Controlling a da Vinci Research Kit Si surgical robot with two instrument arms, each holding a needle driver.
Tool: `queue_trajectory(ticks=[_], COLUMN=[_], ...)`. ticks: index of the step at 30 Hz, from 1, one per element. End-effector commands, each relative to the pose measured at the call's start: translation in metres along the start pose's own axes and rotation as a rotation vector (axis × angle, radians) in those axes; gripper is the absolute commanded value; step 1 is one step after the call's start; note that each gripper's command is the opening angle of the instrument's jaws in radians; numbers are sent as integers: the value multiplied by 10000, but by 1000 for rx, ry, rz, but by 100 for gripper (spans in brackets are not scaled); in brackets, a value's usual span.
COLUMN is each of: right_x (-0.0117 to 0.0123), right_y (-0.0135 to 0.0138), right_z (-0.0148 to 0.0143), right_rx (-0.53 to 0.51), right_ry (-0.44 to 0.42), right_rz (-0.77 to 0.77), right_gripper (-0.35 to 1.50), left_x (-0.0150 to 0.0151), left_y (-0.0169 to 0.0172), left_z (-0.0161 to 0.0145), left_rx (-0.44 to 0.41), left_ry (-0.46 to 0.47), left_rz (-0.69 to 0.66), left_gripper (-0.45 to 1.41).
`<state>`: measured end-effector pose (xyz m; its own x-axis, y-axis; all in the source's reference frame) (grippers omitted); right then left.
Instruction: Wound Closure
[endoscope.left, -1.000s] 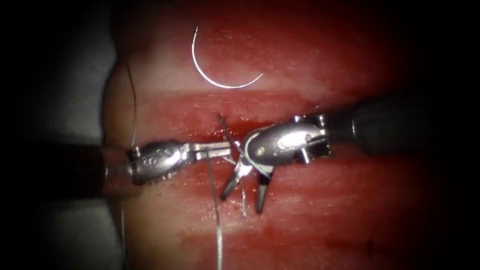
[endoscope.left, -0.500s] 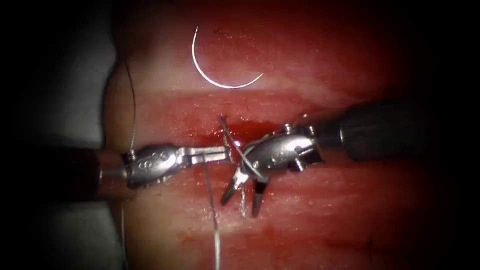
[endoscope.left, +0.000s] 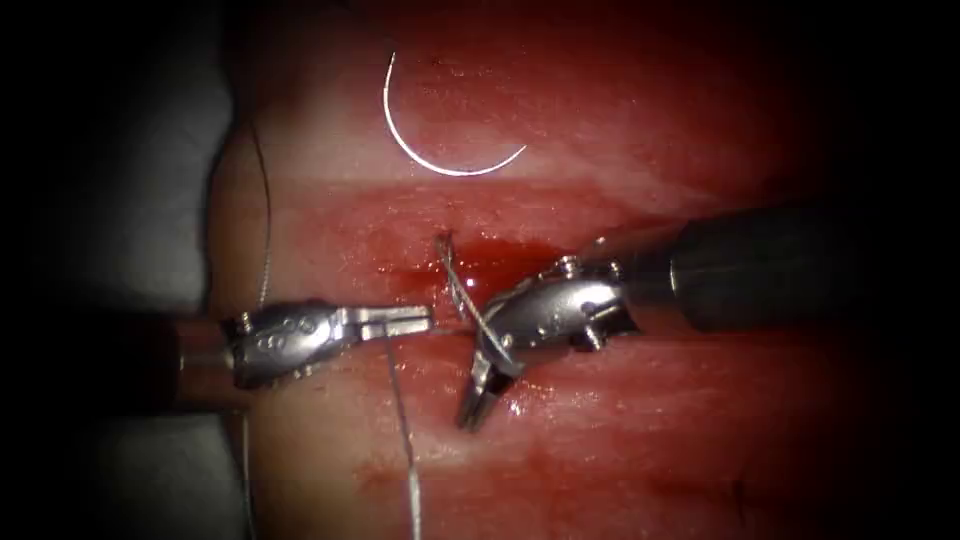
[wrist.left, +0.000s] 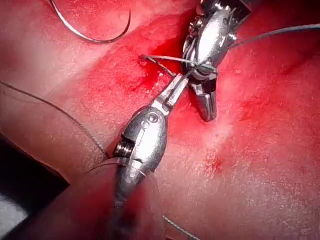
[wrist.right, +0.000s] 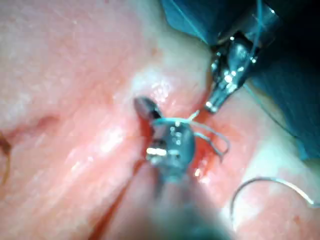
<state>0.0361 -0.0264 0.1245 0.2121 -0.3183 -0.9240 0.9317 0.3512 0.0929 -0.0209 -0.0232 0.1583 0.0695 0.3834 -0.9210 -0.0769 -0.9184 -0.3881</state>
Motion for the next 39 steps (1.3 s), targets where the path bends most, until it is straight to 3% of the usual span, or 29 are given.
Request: queue_trajectory(ticks=[1, 7, 17, 29, 39], right_x=[-4, -5, 8, 17, 61], right_y=[3, 2, 1, 1, -8], right_z=[5, 2, -23, -52, -51], right_rx=[-5, -85, -298, -347, -332], right_ry=[3, 92, 315, 382, 412], right_rz=[4, 6, 93, 176, 181], right_gripper=[-35, -35, -35, -35, -35], left_x=[-11, -17, -14, -10, 9], left_y=[10, 19, 51, 125, 165], left_z=[4, 4, 7, 4, 6], left_rx=[0, -1, -8, -64, -101], left_ry=[0, 0, -40, -89, -93], left_rz=[-11, -5, -12, -19, -35], left_gripper=[-45, -45, -45, -45, -45])
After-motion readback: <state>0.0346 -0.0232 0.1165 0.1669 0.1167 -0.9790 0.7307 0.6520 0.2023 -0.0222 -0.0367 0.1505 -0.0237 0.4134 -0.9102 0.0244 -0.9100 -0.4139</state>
